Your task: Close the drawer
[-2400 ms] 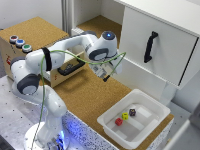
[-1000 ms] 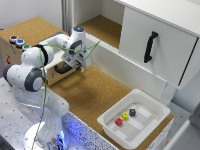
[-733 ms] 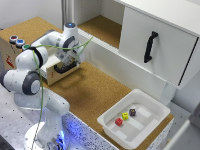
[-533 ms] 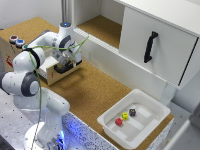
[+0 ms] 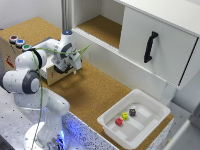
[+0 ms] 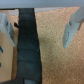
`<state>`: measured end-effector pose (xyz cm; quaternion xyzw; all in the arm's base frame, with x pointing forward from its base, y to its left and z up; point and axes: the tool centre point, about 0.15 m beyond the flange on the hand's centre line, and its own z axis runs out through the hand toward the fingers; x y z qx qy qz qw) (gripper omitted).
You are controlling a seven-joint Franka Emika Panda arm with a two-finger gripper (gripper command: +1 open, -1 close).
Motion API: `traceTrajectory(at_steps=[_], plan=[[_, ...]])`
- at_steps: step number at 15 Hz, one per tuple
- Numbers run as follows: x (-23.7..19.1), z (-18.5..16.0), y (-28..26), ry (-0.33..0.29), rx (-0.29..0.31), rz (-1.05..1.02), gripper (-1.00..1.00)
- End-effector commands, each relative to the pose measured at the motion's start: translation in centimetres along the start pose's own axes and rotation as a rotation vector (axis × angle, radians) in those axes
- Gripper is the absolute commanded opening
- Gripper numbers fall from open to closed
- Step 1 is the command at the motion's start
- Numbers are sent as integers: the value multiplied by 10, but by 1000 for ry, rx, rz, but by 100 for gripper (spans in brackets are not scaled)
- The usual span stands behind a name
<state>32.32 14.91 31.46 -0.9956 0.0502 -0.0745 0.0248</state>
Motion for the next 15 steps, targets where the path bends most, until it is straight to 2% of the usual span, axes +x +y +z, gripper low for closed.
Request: traceTrajectory(at_steps=[1, 6, 9, 15], plan=[[25, 12, -12, -40, 27, -61, -100], [31, 24, -28, -78, 35, -138, -100], [33, 24, -38, -75, 22, -173, -100], [12, 40, -75, -110, 85, -167, -100]])
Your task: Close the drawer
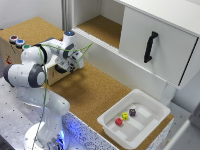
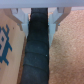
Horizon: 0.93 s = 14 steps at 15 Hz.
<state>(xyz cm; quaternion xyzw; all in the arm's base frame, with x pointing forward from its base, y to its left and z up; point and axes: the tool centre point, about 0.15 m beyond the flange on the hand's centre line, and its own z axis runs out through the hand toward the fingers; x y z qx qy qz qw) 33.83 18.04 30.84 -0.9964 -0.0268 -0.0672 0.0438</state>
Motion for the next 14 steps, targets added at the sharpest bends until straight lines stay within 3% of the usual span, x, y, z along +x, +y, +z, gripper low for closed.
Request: traceTrajectory(at_steps=[1, 8, 14], plan=[[5, 36, -49, -92, 59, -13, -100], [12, 52, -102, -97, 92, -80, -100], [16, 66, -144, -46, 79, -36, -100]])
